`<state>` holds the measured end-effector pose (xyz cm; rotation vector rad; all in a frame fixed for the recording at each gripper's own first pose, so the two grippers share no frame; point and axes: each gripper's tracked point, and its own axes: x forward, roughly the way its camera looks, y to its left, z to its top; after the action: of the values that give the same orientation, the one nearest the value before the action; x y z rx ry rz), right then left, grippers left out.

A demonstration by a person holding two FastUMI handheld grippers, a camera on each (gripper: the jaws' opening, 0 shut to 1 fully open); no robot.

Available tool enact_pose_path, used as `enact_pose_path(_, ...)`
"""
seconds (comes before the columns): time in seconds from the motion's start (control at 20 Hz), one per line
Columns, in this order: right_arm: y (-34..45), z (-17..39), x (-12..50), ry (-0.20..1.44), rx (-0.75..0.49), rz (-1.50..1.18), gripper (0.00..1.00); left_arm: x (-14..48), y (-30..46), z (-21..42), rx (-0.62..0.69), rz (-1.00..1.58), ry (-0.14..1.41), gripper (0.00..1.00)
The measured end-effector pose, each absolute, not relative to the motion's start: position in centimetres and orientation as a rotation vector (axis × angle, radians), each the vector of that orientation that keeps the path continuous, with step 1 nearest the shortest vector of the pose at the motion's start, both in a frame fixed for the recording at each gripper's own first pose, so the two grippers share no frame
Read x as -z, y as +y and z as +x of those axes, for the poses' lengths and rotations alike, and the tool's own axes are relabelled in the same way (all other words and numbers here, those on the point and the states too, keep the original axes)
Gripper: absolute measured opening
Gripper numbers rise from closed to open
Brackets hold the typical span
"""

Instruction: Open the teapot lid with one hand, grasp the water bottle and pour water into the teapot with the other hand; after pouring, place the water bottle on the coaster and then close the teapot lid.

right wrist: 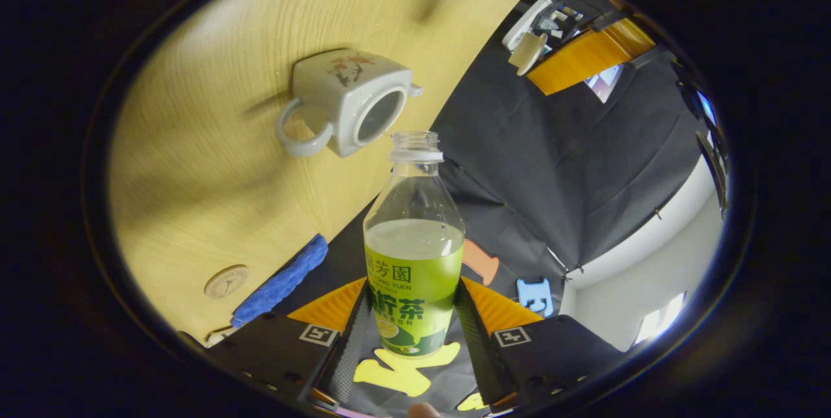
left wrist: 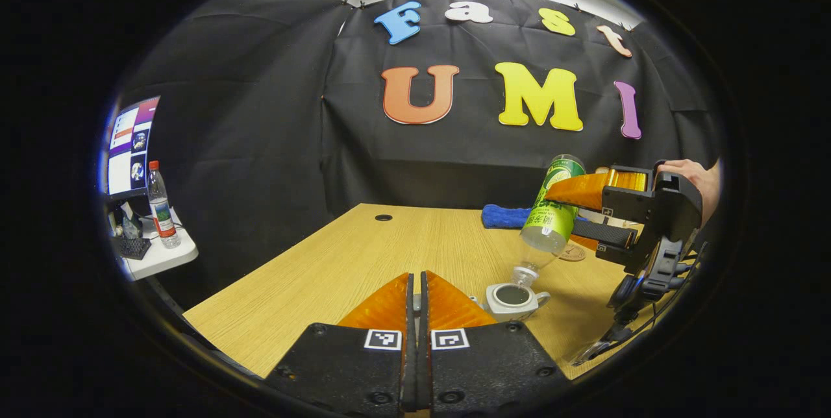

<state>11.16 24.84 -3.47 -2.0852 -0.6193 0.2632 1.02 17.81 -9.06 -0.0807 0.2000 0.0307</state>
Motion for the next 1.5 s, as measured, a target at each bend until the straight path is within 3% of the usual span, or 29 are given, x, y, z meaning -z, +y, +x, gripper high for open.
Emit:
enact_pose_path(0.4, 23.3, 11.4, 6.3, -0.39, -0.391, -1.783, 0.74, 9.1, 18.6, 1.1, -0.063, -0.086, 0.192, 0.03)
enact_pose_path(0.65, 21.8, 11.3, 5.5, -0.206, -0.474, -1.314, 0.74, 8.5, 18.1, 1.1, -0.06, -0.077, 0.181, 0.03)
enact_pose_path(0.8, 19.4, 12.0, 4.2, -0.034, -0.517, -0.841, 0.72, 7.5, 16.7, 1.3, -0.046, -0.067, 0.161, 0.03)
enact_pose_path(1.05, 13.5, 16.5, 0.9, 0.067, -0.449, -0.254, 0.72, 5.6, 14.0, 1.3, 0.003, -0.044, 0.109, 0.03)
enact_pose_path(1.3, 10.4, 21.6, 2.5, 0.145, -0.367, -0.011, 0.72, 5.5, 13.4, 1.3, 0.016, -0.035, 0.109, 0.03)
enact_pose_path(1.5, 10.6, 24.3, 6.9, 0.219, -0.344, 0.016, 0.71, 5.6, 13.6, 1.3, 0.01, -0.033, 0.11, 0.02)
